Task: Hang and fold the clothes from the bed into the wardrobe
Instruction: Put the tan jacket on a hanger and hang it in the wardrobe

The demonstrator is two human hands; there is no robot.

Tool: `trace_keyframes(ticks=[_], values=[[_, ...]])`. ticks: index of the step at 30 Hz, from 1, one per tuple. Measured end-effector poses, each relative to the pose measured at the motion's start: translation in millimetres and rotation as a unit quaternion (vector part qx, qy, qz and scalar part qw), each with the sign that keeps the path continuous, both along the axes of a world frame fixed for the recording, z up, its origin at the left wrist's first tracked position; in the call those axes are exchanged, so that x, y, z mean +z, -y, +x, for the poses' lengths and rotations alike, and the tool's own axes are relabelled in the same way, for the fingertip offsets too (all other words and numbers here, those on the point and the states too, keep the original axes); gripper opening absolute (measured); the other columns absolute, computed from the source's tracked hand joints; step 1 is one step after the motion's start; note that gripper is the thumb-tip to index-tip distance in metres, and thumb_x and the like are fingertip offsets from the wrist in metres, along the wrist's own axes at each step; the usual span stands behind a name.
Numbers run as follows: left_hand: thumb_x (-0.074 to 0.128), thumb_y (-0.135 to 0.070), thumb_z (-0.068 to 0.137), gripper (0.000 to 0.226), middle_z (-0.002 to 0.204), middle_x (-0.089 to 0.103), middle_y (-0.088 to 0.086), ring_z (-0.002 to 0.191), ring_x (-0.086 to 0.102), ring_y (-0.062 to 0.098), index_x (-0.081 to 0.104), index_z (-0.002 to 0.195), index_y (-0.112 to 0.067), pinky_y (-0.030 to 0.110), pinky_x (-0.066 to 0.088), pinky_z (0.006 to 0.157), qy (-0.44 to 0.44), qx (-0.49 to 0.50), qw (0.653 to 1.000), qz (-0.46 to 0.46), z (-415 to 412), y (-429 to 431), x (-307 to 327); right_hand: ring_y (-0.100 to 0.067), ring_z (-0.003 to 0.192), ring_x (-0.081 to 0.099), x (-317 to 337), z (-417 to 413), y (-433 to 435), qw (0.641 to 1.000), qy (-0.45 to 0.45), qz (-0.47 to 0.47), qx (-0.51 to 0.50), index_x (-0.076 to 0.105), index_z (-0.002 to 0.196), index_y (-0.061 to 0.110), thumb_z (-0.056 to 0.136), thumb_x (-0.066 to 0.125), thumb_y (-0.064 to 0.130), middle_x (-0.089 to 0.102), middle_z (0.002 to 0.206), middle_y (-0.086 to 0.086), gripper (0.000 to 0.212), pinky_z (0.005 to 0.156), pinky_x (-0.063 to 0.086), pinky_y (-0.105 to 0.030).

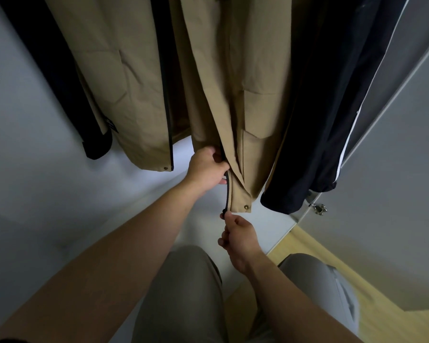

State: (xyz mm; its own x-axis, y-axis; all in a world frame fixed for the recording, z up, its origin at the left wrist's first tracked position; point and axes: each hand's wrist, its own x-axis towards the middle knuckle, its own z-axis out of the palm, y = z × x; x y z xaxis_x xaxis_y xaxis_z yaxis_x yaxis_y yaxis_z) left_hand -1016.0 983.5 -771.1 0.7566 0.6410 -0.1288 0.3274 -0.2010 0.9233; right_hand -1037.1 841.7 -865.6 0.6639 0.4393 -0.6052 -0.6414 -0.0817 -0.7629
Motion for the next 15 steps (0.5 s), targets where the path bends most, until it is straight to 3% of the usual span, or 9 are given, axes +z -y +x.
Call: trace_keyframes(ticks=[6,11,13,15], values=[[0.074,-0.01,0.089,0.033,0.111,0.072,0.002,0.097,0.072,0.022,0.065,0.12,-0.015,0.037,0.064,0.075,0.004,-0.011,0.999,-0.036,-4.1,-3.5,1.1,-0.017,0.061,0.033,2.1,3.6,-16.1,0.999,-0.014,-0.044,-0.016,0.067,0.111,0.013,0.104,0.055,0.027,0.039,0.068,-0.005,0.02,0.055,0.041,-0.029],[0.078,0.007,0.081,0.048,0.119,0.068,0.009,0.11,0.069,0.025,0.061,0.122,-0.01,0.034,0.059,0.092,-0.043,-0.089,0.977,-0.187,-30.1,-28.1,-6.3,-0.015,0.056,0.031,3.1,8.3,-20.5,0.998,-0.045,-0.026,-0.025,0.065,0.116,0.008,0.102,0.054,0.021,0.041,0.069,-0.002,0.022,0.049,0.037,-0.027],[0.074,0.002,0.087,0.035,0.12,0.07,0.013,0.108,0.071,0.027,0.065,0.121,-0.005,0.036,0.058,0.094,-0.075,-0.046,0.962,-0.257,-46.9,-50.6,-19.9,-0.014,0.055,0.031,8.4,8.2,-19.9,0.998,-0.051,-0.016,-0.017,0.064,0.116,0.005,0.103,0.053,0.02,0.042,0.072,-0.001,0.023,0.049,0.036,-0.027],[0.07,-0.004,0.093,0.027,0.117,0.072,0.017,0.1,0.073,0.029,0.066,0.12,-0.002,0.035,0.059,0.085,-0.088,0.074,0.939,-0.324,-59.9,-71.6,-35.2,-0.014,0.057,0.032,15.3,7.5,-19.7,0.998,-0.055,-0.013,-0.01,0.064,0.115,0.005,0.104,0.052,0.02,0.041,0.072,-0.001,0.022,0.053,0.037,-0.028]])
